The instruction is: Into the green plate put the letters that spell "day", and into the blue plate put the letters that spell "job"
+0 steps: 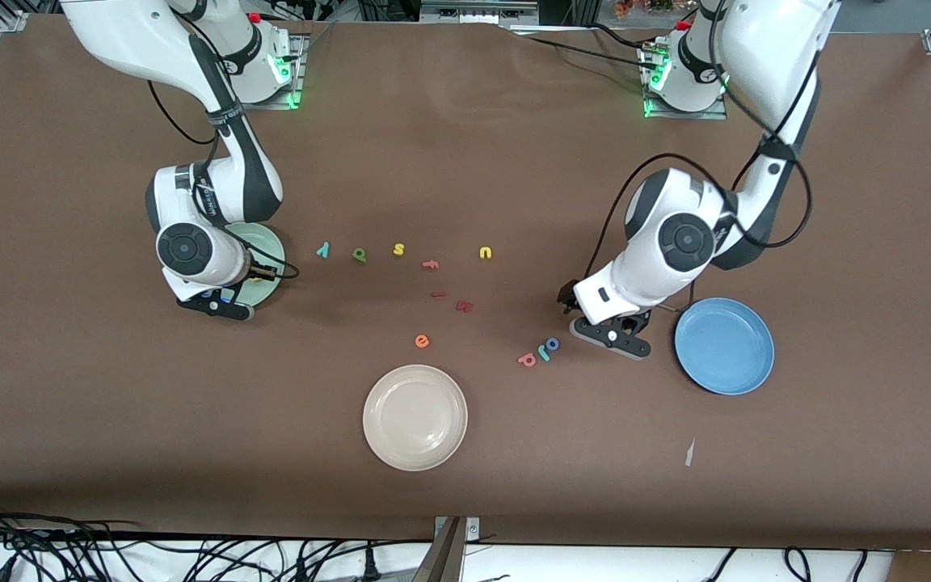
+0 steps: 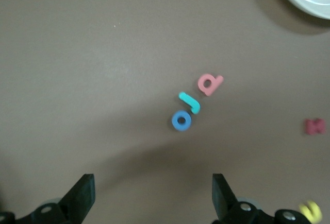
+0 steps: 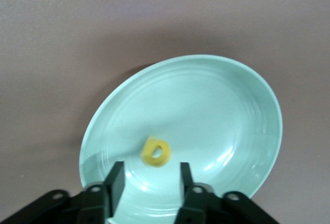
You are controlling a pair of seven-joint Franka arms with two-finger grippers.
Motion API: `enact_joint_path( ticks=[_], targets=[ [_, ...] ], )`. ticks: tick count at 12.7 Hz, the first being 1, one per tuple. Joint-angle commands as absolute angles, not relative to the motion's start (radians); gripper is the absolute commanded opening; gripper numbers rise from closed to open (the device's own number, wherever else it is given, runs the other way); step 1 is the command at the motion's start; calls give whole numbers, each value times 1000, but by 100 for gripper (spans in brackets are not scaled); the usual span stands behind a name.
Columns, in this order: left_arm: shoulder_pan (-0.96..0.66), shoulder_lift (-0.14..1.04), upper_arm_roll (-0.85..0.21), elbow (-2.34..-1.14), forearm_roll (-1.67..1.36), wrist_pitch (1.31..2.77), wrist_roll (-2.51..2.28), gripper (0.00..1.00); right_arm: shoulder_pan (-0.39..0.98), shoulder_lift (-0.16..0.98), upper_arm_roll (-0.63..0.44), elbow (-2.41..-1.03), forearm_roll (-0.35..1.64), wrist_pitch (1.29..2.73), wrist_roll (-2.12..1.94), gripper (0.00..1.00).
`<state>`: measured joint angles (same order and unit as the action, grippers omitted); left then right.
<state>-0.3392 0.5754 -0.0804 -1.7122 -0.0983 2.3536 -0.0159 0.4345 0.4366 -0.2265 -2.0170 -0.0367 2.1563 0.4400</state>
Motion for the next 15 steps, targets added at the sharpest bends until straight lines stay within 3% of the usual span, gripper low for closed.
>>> enact_joint_path(
  ticks=[1, 3, 6, 10, 13, 15],
  targets=[
    [-405, 661, -29, -1684, -120, 2455, -38, 100, 451, 400, -207, -2023, 24, 2146, 448, 100],
    [-431, 704, -15, -1683, -118, 2508, -67, 99, 451, 390, -171, -2032, 46, 2132, 474, 99],
    [-459, 730, -5, -1672, -118, 2533, -67, 96, 449, 329, -105, -2132, 72, 2210, 479, 90],
    [-494, 768, 12, -1667, -112, 2580, -67, 76, 451, 299, -15, -2239, 74, 2379, 548, 76],
    [-505, 782, 21, -1649, -110, 2580, -63, 73, 451, 301, -11, -2335, 72, 2563, 546, 72],
    [-508, 788, 29, -1646, -110, 2580, -51, 57, 451, 302, -11, -2336, 72, 2566, 546, 66]
  ],
)
